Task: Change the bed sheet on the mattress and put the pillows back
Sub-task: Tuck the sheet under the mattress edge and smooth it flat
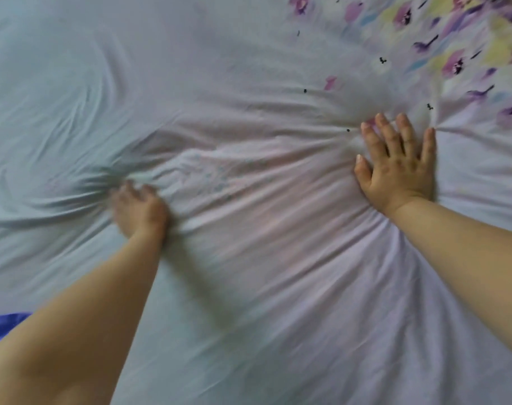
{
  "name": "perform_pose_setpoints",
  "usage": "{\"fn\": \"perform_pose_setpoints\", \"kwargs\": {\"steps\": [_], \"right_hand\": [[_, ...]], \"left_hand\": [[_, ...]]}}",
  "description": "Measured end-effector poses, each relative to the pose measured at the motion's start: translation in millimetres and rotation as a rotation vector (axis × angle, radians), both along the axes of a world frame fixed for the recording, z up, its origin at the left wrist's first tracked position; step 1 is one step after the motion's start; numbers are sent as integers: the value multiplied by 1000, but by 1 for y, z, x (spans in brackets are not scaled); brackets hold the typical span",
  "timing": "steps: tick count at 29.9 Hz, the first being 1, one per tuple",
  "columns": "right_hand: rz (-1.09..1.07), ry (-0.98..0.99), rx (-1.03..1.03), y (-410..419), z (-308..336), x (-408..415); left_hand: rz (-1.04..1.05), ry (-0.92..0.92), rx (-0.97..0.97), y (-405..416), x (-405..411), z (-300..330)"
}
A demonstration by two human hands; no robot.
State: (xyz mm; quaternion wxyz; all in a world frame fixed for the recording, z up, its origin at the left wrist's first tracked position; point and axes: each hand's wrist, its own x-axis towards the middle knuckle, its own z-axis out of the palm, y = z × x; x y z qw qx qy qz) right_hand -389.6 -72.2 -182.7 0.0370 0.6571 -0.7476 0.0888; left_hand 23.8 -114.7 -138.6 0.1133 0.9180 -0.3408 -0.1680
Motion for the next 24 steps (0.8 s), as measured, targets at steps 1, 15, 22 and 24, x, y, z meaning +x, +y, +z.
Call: {"fn": "perform_pose_setpoints", "kwargs": {"steps": [1, 15, 22, 24], "right_hand": [[-1, -8, 4, 1, 0, 0], [240, -445, -85, -9, 47, 141], [786, -1086, 613, -50, 60, 440], [900, -1036, 732, -50, 65, 497]], "left_hand": [[-224, 85, -51, -5, -23, -3], [46, -213, 50, 100, 94, -25], [65, -276, -85, 106, 99, -51], [44, -283, -99, 109, 101, -48]]}}
